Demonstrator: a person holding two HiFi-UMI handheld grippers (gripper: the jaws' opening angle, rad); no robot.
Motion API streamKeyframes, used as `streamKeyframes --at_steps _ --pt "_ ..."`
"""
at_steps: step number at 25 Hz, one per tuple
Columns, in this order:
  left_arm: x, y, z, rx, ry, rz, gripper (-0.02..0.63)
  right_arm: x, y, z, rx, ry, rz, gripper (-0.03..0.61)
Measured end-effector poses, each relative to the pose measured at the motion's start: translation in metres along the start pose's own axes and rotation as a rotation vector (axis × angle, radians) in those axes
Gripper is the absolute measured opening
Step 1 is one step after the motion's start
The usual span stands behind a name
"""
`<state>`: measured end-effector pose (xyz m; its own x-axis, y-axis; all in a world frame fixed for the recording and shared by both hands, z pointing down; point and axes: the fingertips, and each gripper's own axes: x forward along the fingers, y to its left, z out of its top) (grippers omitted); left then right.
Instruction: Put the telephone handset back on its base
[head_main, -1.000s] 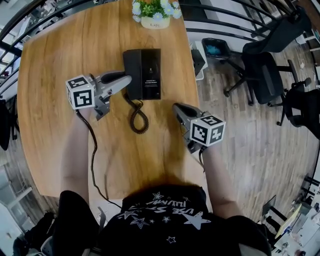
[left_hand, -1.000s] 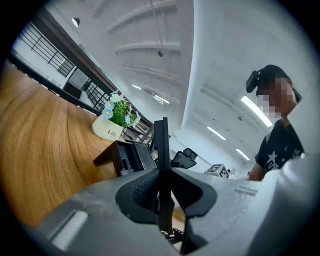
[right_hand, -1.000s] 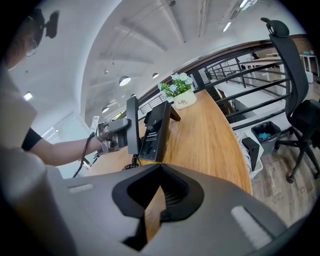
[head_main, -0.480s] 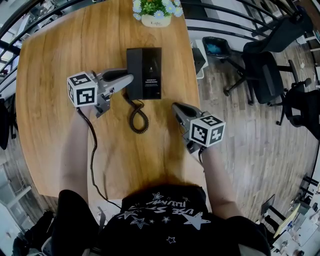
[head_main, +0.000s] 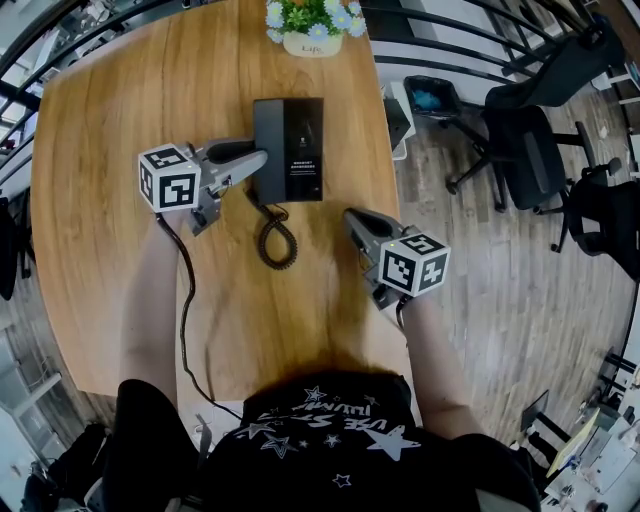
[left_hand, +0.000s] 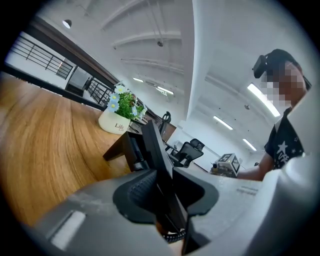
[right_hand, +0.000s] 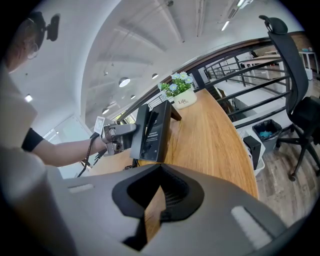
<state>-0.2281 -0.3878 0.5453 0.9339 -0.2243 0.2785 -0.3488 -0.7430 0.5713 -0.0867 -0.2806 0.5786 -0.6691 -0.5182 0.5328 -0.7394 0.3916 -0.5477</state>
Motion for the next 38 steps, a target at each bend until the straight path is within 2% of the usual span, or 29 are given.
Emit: streamKeyframes --at_steps 10,16,22,31,36,38 --pt "0.002 0.019 -0.008 -0.026 0.039 0.11 0.129 0.001 -0.003 0.001 0.013 -0.005 -0.003 0.003" --pt "0.002 0.023 -0.007 0.002 0.066 0.201 0.147 0.001 -0.002 0.001 0.012 -0.009 -0.002 0.003" --pt "-0.007 0.022 -0.005 -0.024 0.026 0.276 0.163 -0.006 0.007 0.009 -0.006 -0.026 0.004 0.003" --pt "-0.042 -0.033 0.006 0.016 -0.1 0.355 0.163 -0.028 0.026 0.022 -0.051 -0.079 0.033 0.003" --pt "-0.056 -0.092 0.005 0.009 -0.169 0.344 0.162 -0.041 0.053 0.034 -0.133 -0.102 0.075 0.003" --pt "-0.064 -0.113 0.003 0.024 -0.208 0.374 0.161 -0.047 0.062 0.039 -0.16 -0.112 0.103 0.003"
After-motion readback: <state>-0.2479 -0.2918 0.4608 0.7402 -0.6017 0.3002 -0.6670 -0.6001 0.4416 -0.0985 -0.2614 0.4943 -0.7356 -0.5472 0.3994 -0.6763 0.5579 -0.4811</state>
